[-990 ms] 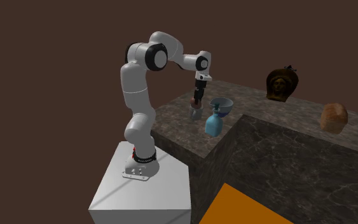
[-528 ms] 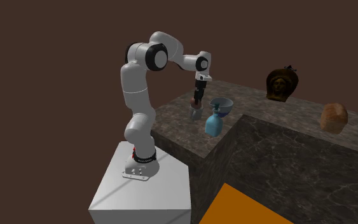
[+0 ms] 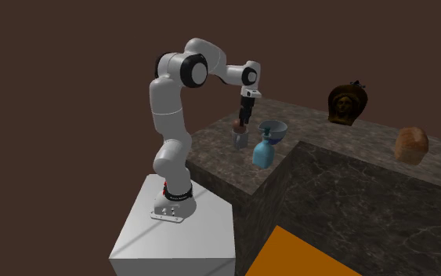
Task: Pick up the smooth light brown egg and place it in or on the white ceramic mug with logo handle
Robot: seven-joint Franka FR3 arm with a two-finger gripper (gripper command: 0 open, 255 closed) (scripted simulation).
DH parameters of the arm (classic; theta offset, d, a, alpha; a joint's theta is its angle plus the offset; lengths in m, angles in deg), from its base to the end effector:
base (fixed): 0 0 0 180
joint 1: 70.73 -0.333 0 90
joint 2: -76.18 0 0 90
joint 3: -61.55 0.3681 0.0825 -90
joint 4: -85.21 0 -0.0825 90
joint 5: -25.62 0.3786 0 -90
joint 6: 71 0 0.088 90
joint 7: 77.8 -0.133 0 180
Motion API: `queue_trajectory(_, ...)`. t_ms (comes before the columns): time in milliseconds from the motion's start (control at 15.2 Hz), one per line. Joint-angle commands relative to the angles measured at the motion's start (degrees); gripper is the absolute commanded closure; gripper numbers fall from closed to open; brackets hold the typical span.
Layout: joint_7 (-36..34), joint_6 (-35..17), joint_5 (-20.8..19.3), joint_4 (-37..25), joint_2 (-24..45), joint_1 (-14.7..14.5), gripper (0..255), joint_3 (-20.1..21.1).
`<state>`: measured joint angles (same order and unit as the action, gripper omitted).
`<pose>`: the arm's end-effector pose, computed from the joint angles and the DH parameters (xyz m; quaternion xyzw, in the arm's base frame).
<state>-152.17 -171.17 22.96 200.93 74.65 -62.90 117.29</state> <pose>0.3414 0.3743 0.4672 0.9662 -0.2215 -0.0328 0.1279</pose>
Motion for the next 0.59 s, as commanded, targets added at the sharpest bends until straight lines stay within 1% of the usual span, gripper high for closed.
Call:
queue_trajectory(0,0.2,3.8,-0.1,-3.8,0.1,0.0,0,0.0)
queue_trajectory(66,0.0,5.4,-0.3,-5.6,0.5,0.0,0,0.1)
queue_trajectory(528,0.0,5.4,-0.3,-5.6,0.5,0.0,0,0.1)
